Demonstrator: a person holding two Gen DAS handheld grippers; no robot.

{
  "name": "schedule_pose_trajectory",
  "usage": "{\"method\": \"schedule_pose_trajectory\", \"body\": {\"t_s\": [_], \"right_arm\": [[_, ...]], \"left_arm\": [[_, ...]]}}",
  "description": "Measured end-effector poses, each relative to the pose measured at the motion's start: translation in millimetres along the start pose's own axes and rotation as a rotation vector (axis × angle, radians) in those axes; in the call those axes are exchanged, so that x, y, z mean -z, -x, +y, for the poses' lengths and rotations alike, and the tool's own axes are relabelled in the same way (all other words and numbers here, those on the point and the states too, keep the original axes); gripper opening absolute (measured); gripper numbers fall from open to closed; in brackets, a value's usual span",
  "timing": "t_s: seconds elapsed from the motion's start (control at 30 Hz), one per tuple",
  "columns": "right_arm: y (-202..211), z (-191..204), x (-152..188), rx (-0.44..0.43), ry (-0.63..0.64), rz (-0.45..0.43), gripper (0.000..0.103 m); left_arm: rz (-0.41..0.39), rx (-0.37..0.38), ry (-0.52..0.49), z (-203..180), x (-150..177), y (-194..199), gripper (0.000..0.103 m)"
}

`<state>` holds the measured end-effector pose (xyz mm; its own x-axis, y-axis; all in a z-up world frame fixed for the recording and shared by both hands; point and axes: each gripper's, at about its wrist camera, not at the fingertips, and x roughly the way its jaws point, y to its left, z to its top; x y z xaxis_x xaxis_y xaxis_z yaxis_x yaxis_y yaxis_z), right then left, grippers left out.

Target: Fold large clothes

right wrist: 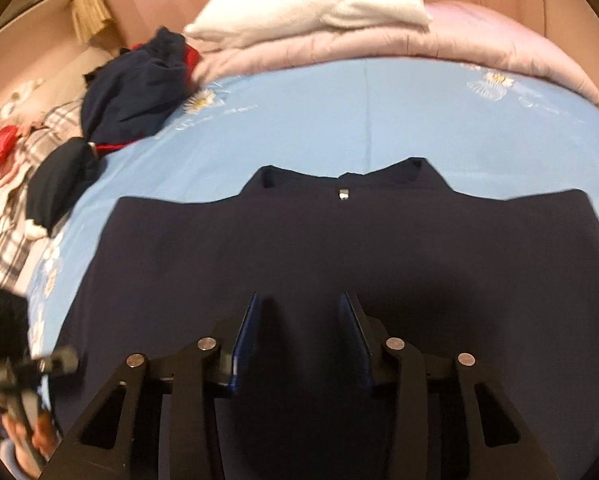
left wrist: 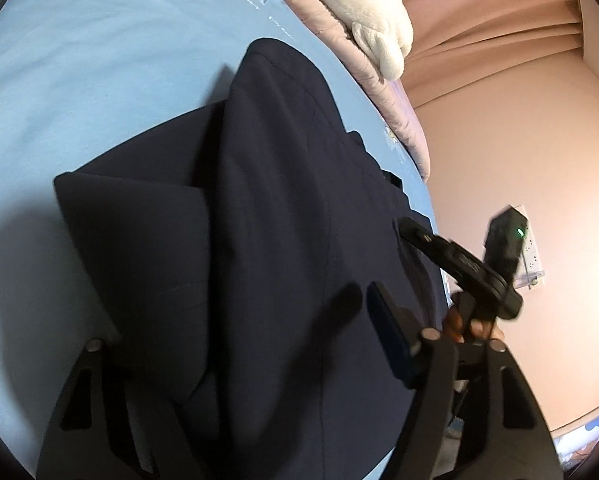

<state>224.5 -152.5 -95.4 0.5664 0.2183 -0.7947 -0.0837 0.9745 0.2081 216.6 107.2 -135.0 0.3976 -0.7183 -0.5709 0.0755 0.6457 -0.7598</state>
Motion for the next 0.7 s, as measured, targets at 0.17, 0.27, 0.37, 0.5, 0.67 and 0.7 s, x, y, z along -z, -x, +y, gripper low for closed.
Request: {"method": "schedule_pose_trajectory", "body": {"t_s": [0.17, 0.27, 0.37, 0.5, 0.67, 0.7], "right_arm": [[-20.6, 4.6, 4.8, 0.06, 0.059, 0.046, 0.043], [-15.3, 10.5, 7.6, 0.079, 0.09, 0.066, 0.043], [5.4, 14.8, 14.8, 0.07, 0.095, 0.064, 0.04], [58.6, 26.6, 50.3, -0.006, 0.18, -0.006, 0.038], [116.9, 30.5, 112.5, -0.065, 0.247, -0.043, 0.036], [122.2, 28.2, 120.1, -0.078, 0.248, -0.035, 0.034]], "left_arm": [[-0.008, -0.061, 0.003, 5.0, 4.1, 2.8, 0.05], [-0.022, -0.099, 0.013, 5.8, 6.6, 5.1, 0.044], [-0.026, -0.126, 0.01, 1.2, 8.2, 6.9, 0.032], [-0.032, -0.148, -0.004, -11.1, 6.4, 9.1, 0.021], [-0.052, -0.176, -0.021, -29.8, 3.7, 12.7, 0.019], [-0.054, -0.186, -0.026, -34.6, 3.7, 13.1, 0.018]]}}
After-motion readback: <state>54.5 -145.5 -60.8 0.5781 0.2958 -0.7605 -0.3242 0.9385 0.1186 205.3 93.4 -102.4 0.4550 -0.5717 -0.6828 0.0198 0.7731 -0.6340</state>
